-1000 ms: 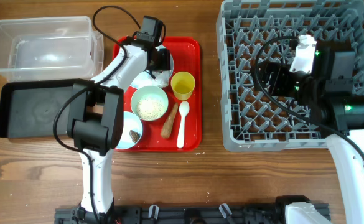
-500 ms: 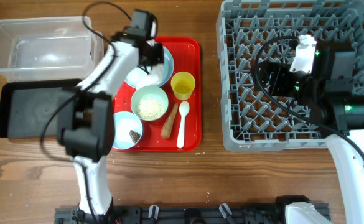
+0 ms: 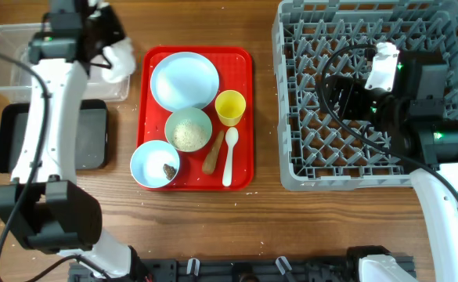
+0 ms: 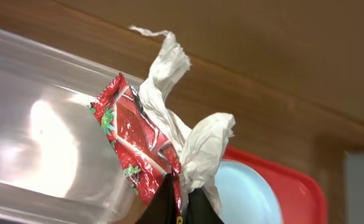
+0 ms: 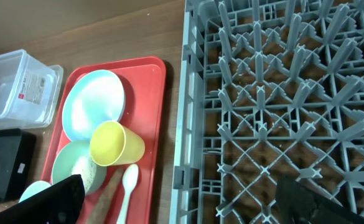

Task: Sort waste into correct bins and load items into the dishwasher rack
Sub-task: 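Carry the wrapper and tissue left and drop into the clear bin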

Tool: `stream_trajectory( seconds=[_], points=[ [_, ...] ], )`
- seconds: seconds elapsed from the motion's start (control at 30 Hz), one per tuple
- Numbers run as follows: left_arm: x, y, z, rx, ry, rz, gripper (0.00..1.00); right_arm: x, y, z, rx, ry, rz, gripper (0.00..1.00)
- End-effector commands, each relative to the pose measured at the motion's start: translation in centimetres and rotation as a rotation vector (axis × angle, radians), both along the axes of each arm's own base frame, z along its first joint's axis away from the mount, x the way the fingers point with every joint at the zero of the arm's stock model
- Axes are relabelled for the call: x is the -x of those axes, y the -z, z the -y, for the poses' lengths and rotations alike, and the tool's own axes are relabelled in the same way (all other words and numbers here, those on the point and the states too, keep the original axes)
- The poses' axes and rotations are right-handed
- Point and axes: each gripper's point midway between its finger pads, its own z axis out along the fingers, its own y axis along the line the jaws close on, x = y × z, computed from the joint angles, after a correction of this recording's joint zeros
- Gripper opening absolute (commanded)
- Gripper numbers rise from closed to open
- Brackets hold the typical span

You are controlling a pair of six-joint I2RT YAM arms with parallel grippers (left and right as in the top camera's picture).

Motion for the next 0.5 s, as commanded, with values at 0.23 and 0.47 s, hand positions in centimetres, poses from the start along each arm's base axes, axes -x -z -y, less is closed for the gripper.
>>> stream_trajectory(
  seconds=[0.23,0.47],
  points=[
    [-3.5,7.0,-10.5,0.003,-0.290,-0.016,0.08,-0.2,1.3,-0.3,0.010,-0.014,-0.053,1.00],
    [-3.1,7.1,-10.5,0.003,-0.290,-0.030,1.00,-0.2,1.2,-0.3,0.010,-0.014,-0.050,1.00]
  ],
)
